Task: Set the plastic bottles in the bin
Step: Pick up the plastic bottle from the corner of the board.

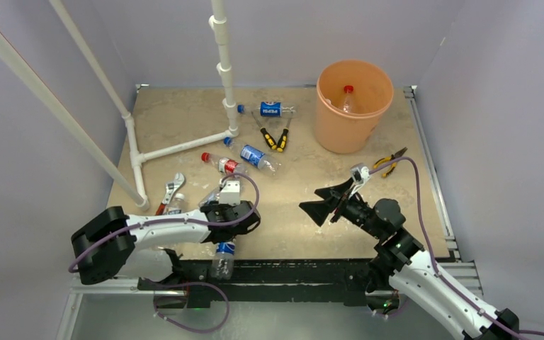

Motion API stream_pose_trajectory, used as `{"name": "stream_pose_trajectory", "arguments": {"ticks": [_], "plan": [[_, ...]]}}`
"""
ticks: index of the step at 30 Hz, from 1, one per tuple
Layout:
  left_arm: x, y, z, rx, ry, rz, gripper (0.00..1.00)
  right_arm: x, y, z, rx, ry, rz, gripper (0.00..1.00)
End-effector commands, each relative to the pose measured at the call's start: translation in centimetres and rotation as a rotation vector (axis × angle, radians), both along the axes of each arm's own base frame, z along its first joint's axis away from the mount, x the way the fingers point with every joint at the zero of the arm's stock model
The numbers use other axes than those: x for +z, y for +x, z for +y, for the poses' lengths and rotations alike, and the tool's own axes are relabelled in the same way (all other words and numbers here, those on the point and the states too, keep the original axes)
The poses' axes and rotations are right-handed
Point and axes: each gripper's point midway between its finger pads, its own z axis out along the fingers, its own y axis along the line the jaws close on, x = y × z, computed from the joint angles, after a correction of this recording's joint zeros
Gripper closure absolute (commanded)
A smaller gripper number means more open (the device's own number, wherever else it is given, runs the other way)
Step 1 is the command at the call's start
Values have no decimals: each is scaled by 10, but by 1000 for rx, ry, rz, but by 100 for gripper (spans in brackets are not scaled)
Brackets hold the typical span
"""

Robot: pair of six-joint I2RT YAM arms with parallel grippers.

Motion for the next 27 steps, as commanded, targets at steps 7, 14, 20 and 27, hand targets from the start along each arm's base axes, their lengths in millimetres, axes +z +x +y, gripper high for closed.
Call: {"name": "stream_pose_trajectory", "arguments": {"ticks": [7,14,20,27], "plan": [[23,1,-42,-108,-209,-48,54,9,3,1,-11,19,-9,6],[45,4,-57,-178,-319,-115,64,-6,6,1,-25,4,33,3],[89,11,-69,-228,-468,-243,67,-15,2,0,-40,72,126,1],[158,19,-74,-266,-644,-438,67,6,-5,-7,-54,244,107,1]]}}
